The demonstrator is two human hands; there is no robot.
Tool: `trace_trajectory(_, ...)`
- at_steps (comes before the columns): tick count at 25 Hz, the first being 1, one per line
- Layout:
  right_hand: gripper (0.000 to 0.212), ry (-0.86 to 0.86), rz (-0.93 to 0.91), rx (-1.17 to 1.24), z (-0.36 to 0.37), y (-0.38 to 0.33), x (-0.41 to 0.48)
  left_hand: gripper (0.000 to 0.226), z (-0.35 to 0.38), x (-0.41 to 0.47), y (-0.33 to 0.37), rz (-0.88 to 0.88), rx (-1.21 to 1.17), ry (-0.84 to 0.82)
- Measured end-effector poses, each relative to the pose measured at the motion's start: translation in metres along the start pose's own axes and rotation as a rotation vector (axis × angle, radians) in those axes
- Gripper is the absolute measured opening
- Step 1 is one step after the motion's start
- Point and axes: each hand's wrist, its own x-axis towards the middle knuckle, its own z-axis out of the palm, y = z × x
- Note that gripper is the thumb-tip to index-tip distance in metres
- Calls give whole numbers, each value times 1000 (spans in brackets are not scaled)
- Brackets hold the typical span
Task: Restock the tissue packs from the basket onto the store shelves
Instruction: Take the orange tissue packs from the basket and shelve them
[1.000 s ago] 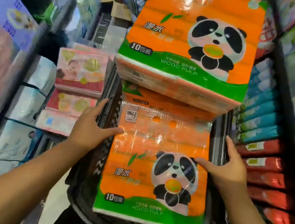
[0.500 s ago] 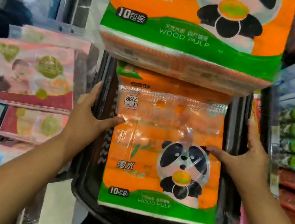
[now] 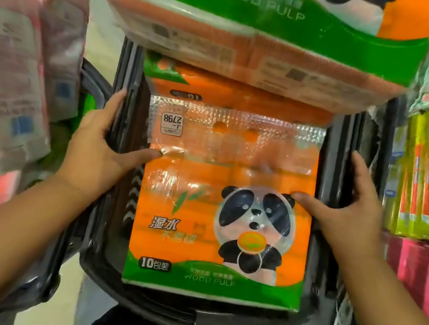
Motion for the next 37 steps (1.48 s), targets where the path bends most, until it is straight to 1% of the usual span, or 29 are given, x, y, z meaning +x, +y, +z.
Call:
trace_trajectory(6, 113, -4, 55, 42, 38, 17, 0, 107, 14, 15, -30, -5, 38, -19)
trace_trajectory(10, 101, 10, 84, 74, 47, 20, -6, 101, 20, 21, -40, 33, 172, -67)
trace_trajectory(13, 94, 20, 106, 69, 49, 19, -9, 100, 19, 22, -39, 18, 197, -106)
trace_trajectory(17, 96, 13, 118, 53, 47, 20, -1, 97, 23, 18, -34, -11, 230, -138)
trace_trajectory(19, 92, -8, 132, 23, 46, 20, 0, 96, 25, 15, -34, -41, 251, -182)
trace_trajectory(22, 86, -30, 157, -35, 47, 17, -2, 96, 25, 14, -38, -38, 303, -259)
trace_trajectory(25, 90, -52, 184, -91, 47, 16, -2, 97, 25, 14, -41, -67, 312, -272)
trace_trajectory(29, 96, -163, 167, -239, 38, 7, -4, 102, 22, 15, -30, -93, 293, -284)
trace_trajectory(31, 95, -205, 171, -298, 35, 0, -7, 103, 18, 14, -29, -106, 275, -305)
trace_trajectory(34, 89, -233, 169, -356, 32, -7, -14, 107, 8, 10, -28, -68, 248, -308)
trace_trajectory(37, 83, -247, 156, -362, 25, -16, -24, 103, -8, -3, -20, 14, 247, -329)
